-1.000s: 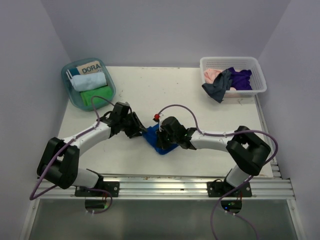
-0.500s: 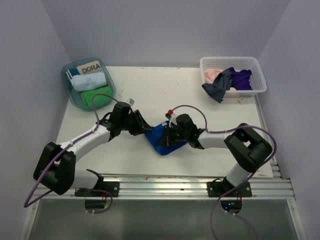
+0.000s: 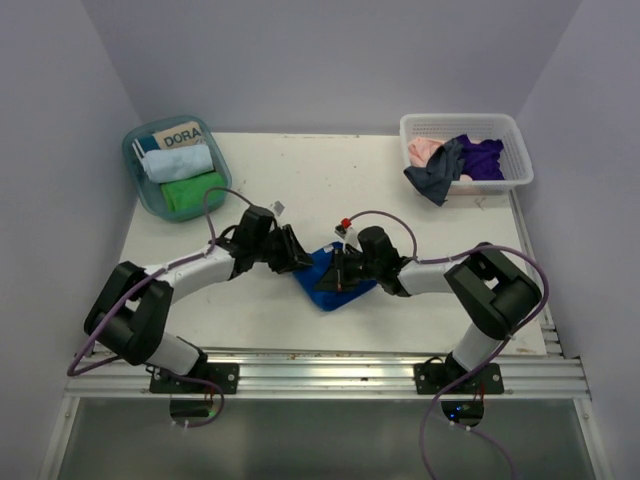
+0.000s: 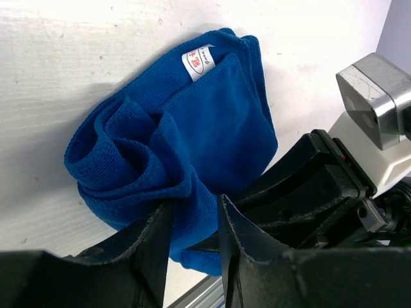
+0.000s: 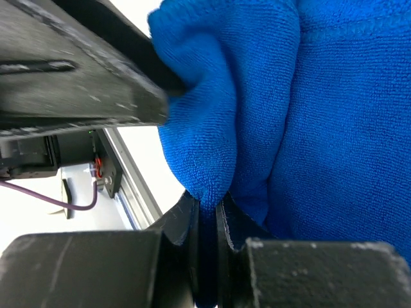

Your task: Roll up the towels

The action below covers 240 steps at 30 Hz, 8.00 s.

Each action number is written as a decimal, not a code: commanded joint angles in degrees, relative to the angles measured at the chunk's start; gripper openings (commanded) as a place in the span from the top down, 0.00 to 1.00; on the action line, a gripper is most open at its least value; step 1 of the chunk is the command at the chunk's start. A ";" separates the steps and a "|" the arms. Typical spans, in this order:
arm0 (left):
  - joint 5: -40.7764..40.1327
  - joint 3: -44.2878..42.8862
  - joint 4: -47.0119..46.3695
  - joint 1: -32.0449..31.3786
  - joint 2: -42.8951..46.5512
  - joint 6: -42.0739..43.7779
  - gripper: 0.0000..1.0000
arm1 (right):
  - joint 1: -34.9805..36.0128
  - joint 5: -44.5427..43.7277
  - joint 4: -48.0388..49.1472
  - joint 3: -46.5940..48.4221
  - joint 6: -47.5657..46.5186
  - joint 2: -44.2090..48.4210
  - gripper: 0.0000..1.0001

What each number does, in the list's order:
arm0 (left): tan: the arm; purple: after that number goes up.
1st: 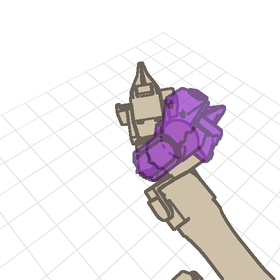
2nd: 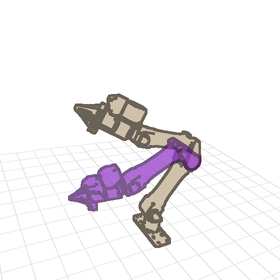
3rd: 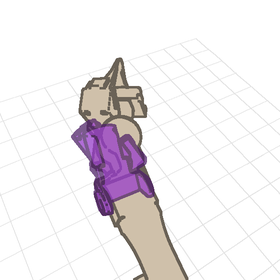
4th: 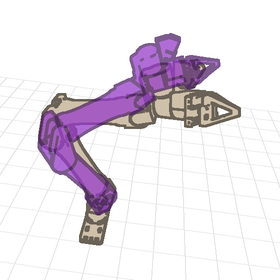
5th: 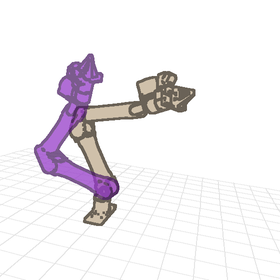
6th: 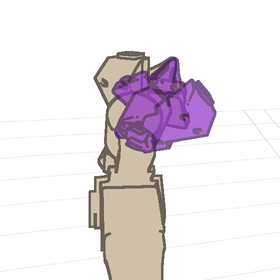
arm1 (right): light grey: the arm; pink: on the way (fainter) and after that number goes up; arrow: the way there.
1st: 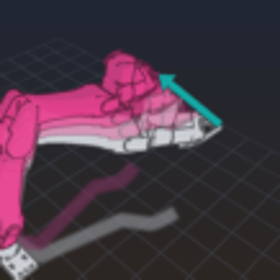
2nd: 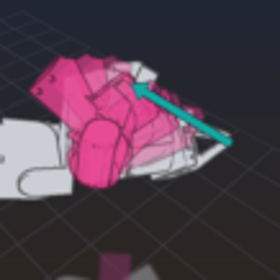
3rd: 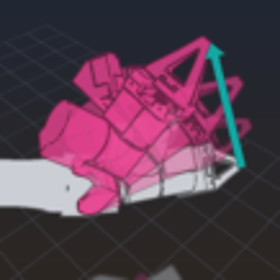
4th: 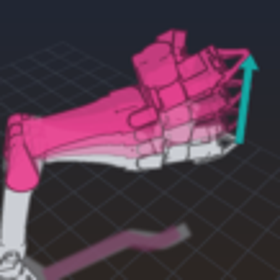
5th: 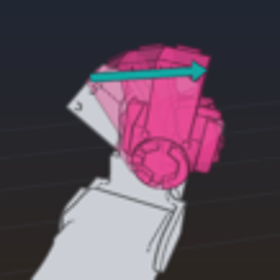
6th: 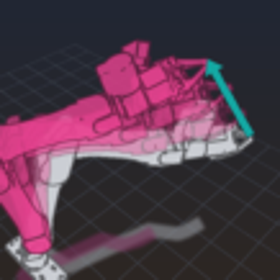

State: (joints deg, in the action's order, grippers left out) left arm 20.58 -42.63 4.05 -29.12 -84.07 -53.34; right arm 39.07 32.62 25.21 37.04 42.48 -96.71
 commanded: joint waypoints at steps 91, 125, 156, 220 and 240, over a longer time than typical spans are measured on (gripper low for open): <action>3.24 -5.35 7.10 4.33 -2.42 5.79 0.45 | 20.52 -44.59 -30.58 9.81 -16.29 1.16 1.00; 5.26 -1.22 -2.91 1.97 -9.35 4.56 0.26 | -0.31 2.53 13.46 -8.56 9.29 -1.11 1.00; 1.04 -3.95 7.81 0.56 -7.16 -0.18 0.84 | 28.42 -67.40 -50.78 25.45 -23.40 5.23 0.41; 2.81 -3.68 18.44 13.22 3.74 13.09 0.15 | 14.11 -18.12 -9.48 11.14 11.31 -3.84 1.00; 4.29 -3.86 15.81 8.74 -4.61 14.93 0.55 | 12.96 -21.80 -16.93 13.05 6.24 -2.44 0.55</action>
State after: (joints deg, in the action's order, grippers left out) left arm 23.22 -46.24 22.33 -19.05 -87.88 -38.35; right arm 52.31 14.20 15.38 47.70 53.01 -100.12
